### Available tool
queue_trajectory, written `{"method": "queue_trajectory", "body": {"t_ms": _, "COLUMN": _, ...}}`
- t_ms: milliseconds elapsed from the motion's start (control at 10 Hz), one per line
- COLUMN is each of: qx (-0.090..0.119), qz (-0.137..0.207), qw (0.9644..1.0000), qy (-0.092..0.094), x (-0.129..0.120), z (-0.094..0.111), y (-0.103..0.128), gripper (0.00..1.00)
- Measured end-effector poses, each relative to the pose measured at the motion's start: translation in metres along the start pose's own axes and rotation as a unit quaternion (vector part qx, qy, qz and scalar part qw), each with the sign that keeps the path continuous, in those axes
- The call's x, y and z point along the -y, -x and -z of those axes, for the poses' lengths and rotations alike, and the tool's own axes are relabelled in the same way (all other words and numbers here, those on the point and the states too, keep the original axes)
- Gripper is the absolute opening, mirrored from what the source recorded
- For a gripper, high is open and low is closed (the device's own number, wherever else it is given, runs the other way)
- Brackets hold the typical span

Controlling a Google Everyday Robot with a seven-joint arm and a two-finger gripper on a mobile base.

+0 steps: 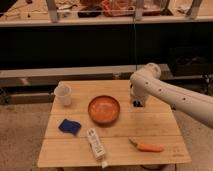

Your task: Place the eraser on the white sponge

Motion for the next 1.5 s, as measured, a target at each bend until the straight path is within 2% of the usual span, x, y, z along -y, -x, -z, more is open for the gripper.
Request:
{"method": "queue_trajectory", "body": {"t_ms": 200, "qx": -0.006, "qz": 0.016, "qw": 0.9998, "qy": -0.006, "x": 0.031, "z": 0.005, "y": 0.010, "gripper": 0.05}}
{"method": "queue_trajectory", "body": {"t_ms": 600, "qx": -0.016, "qz": 0.041, "qw": 0.9989, "qy": -0.018, "x": 0.055, "z": 0.015, "y": 0.013, "gripper": 0.07}}
{"method": "queue_trajectory", "body": {"t_ms": 800, "qx": -0.022, "qz": 0.051, "qw": 0.9982, "qy": -0.023, "x": 0.068, "z": 0.017, "y": 0.012, "gripper": 0.18}}
{"method": "queue_trajectory", "body": {"t_ms": 1100, "qx": -0.024, "qz": 0.066, "qw": 0.9972, "qy": -0.026, "x": 0.076, "z": 0.019, "y": 0.008, "gripper": 0.40}}
{"method": "queue_trajectory", "body": {"t_ms": 1300, "qx": -0.025, "qz": 0.077, "qw": 0.9962, "qy": -0.032, "x": 0.094, "z": 0.020, "y": 0.011, "gripper": 0.35}}
{"method": "queue_trajectory", "body": {"t_ms": 1500, "qx": -0.025, "qz": 0.094, "qw": 0.9944, "qy": -0.040, "x": 0.123, "z": 0.024, "y": 0.018, "gripper": 0.11}}
